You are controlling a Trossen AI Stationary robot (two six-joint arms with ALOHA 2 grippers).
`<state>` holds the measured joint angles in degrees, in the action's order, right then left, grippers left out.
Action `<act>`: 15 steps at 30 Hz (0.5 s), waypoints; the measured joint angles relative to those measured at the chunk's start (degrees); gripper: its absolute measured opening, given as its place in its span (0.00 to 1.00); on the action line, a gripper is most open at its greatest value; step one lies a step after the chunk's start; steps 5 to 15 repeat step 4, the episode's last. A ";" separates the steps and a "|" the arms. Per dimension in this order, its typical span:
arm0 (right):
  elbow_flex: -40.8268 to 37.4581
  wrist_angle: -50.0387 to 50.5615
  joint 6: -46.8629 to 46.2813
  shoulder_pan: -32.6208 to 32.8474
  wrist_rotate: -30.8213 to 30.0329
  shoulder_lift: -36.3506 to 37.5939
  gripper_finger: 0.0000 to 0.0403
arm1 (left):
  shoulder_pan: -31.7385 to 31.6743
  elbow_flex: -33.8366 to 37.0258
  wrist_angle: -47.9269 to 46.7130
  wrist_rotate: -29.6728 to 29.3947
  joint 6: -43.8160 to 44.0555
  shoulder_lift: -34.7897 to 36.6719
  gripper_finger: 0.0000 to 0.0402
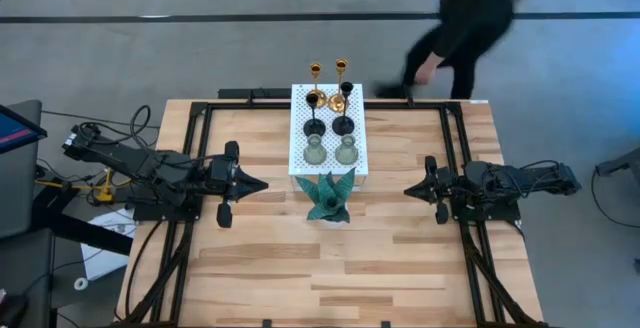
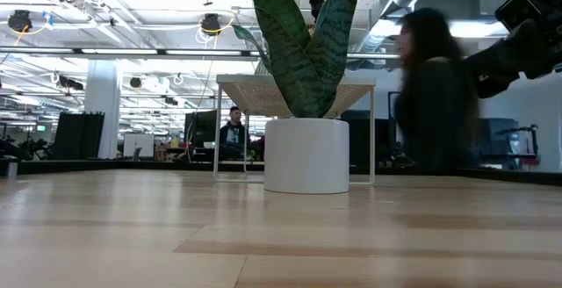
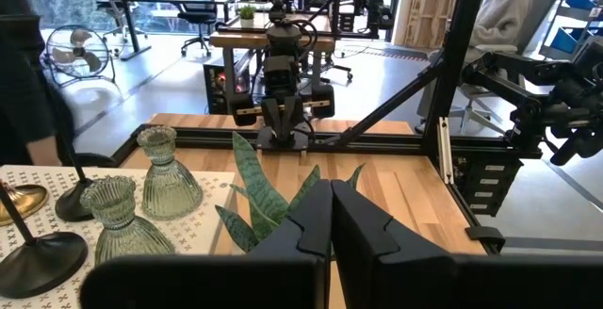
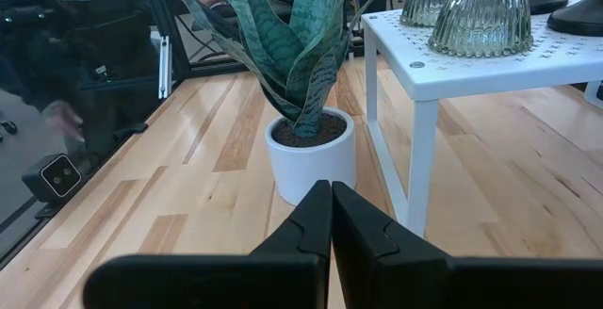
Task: Pick & Place candle stick holders
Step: Return to Home Position
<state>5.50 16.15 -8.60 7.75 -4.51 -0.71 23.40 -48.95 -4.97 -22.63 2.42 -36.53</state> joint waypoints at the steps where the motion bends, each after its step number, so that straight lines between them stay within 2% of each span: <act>1: 0.00 -0.01 -0.02 0.00 0.00 0.00 0.00 | 0.00 0.00 0.00 0.00 0.00 0.00 0.02; 15: 0.00 -0.01 -0.01 0.00 0.02 0.00 0.00 | 0.00 0.00 0.00 0.00 0.00 0.00 0.02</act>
